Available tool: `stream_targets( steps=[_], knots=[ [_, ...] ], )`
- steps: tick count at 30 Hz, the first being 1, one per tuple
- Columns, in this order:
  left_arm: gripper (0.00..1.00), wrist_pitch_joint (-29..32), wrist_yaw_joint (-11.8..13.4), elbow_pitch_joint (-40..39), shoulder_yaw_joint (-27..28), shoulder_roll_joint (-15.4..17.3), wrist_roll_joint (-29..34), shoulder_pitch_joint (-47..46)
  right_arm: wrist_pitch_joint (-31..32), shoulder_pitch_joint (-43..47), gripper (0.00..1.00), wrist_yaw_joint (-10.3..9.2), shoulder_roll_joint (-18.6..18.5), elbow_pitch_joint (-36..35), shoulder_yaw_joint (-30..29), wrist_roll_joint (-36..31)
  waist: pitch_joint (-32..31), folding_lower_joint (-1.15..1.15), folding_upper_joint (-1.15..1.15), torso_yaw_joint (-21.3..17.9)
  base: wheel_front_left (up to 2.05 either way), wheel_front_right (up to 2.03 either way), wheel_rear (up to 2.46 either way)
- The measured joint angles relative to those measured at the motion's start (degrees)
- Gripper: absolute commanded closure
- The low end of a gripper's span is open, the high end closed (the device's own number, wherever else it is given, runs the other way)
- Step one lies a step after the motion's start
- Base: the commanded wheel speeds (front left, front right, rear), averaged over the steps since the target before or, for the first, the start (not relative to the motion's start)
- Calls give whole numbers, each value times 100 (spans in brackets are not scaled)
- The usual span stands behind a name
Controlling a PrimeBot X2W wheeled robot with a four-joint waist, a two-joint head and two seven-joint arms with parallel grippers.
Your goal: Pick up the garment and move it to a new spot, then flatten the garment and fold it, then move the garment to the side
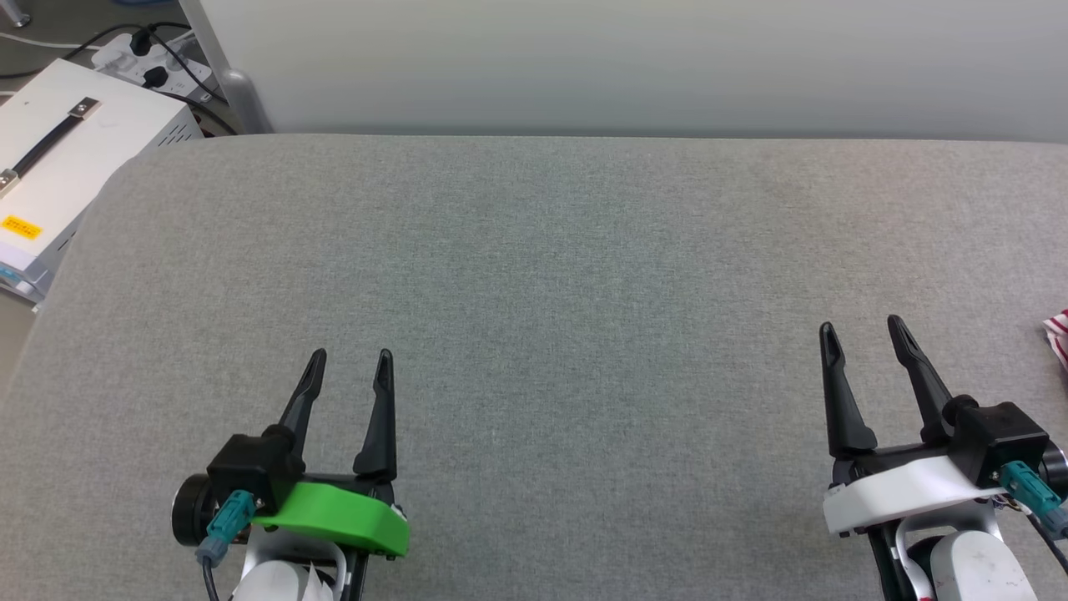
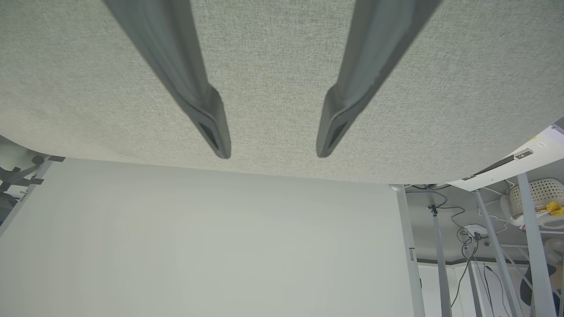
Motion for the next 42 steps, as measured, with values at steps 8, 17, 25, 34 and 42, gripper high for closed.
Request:
stream_targets(
  steps=[8, 17, 25, 34, 42],
  knots=[
    [100, 10, 24, -1, -3, 0, -11, 21, 3, -1, 100, 1, 2, 0, -1, 1, -3, 0, 0, -11, 0, 0, 0],
    [100, 67, 33, -18, 5, 1, -9, 21, 63, -1, 100, 1, 2, -1, -4, 0, -32, 0, 0, -18, 0, 0, 0],
    [100, 172, 96, -62, 23, 1, 99, 21, 166, -1, 100, 1, 2, -7, -5, -48, -74, 0, 0, -26, 0, 0, 0],
    [100, 291, 136, -86, 42, 1, 181, 21, 264, -1, 100, 1, 2, -20, -7, -103, -111, 0, 0, -33, 0, 0, 0],
    [100, 370, 175, -113, 63, 1, 238, 23, 364, 1, 100, 1, 2, -30, -9, -158, -144, 0, 0, -40, 0, 0, 0]
  ],
)
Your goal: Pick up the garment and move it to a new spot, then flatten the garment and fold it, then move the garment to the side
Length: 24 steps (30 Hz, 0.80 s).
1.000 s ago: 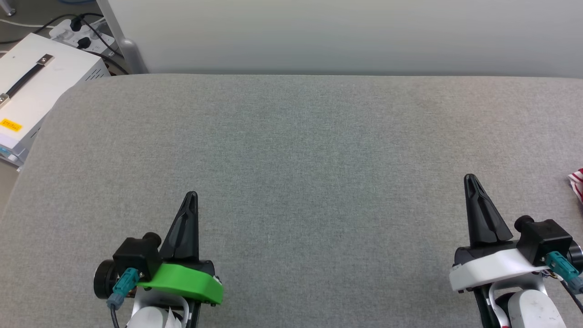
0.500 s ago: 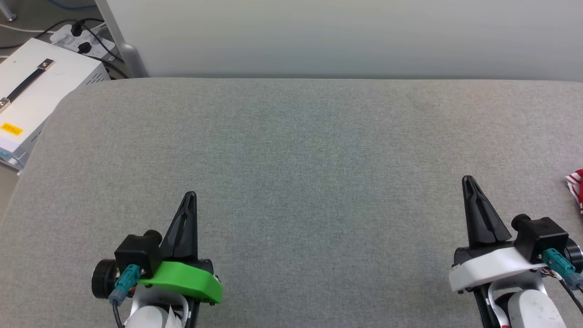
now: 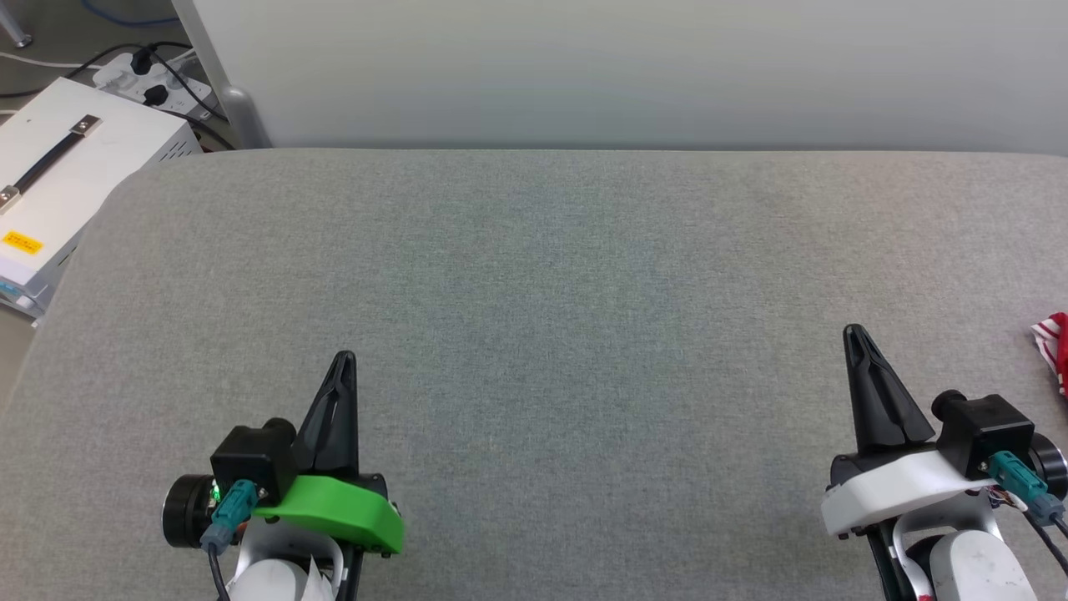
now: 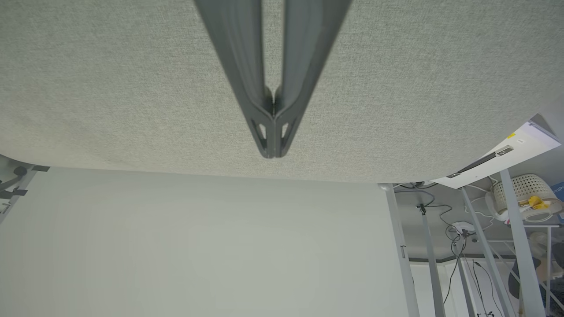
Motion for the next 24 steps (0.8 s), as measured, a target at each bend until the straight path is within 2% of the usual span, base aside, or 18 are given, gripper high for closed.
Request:
stream_targets(
  steps=[24],
  knots=[
    [100, 296, 134, -130, 86, -1, 227, 13, 259, 80, 100, 0, 1, -49, -10, -103, -100, 0, 0, -21, 0, 0, 0]
  ],
)
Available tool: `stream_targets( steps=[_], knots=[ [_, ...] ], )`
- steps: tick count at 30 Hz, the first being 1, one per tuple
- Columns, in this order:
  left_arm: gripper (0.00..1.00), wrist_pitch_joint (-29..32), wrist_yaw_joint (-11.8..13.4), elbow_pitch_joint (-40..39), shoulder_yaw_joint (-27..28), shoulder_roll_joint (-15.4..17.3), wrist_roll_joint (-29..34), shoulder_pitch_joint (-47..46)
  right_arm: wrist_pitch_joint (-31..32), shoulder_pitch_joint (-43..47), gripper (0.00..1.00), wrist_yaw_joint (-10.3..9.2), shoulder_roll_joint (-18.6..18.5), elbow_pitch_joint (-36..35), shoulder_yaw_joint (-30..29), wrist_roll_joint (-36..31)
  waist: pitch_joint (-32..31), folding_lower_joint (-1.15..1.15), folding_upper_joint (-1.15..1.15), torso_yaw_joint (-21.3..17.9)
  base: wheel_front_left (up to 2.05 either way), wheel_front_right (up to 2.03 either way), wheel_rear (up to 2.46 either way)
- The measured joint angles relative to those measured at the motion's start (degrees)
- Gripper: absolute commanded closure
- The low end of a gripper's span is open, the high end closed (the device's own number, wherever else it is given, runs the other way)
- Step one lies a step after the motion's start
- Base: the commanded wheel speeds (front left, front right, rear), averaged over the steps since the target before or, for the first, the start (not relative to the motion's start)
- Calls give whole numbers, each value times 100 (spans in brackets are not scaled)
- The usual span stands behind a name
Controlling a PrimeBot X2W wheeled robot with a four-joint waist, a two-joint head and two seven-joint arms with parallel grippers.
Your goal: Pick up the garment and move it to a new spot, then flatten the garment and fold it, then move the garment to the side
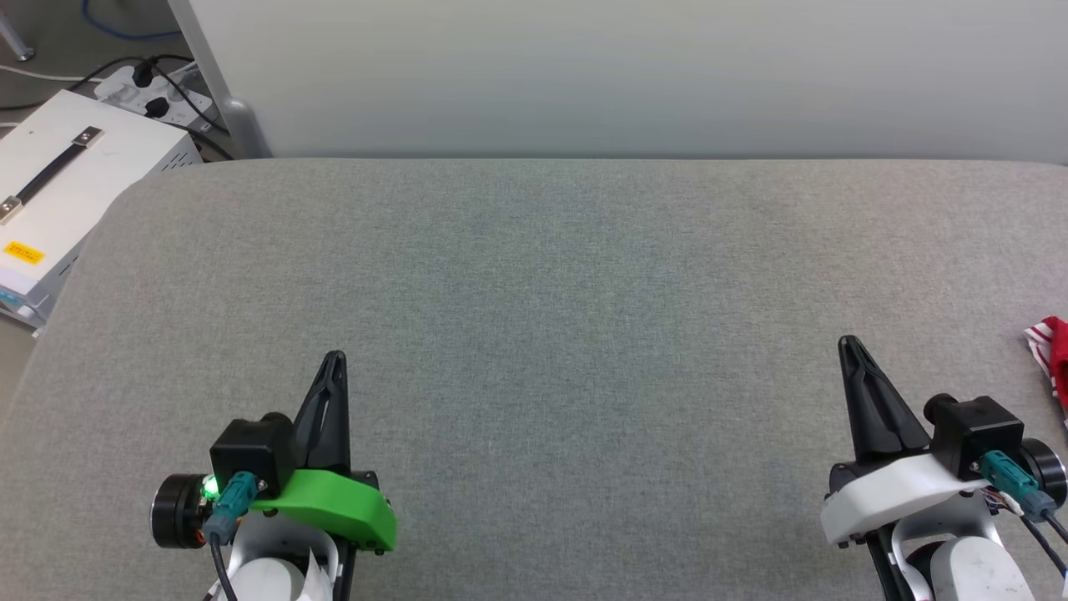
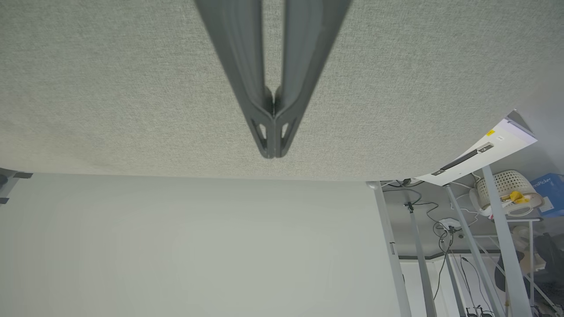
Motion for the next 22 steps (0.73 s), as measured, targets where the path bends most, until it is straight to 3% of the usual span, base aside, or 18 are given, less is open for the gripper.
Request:
stream_targets(
  steps=[22],
  knots=[
    [100, 260, 138, -82, 49, 0, 189, 25, 290, 29, 100, 0, 2, -38, -4, -158, -99, 0, 0, -20, 0, 0, 0]
  ],
)
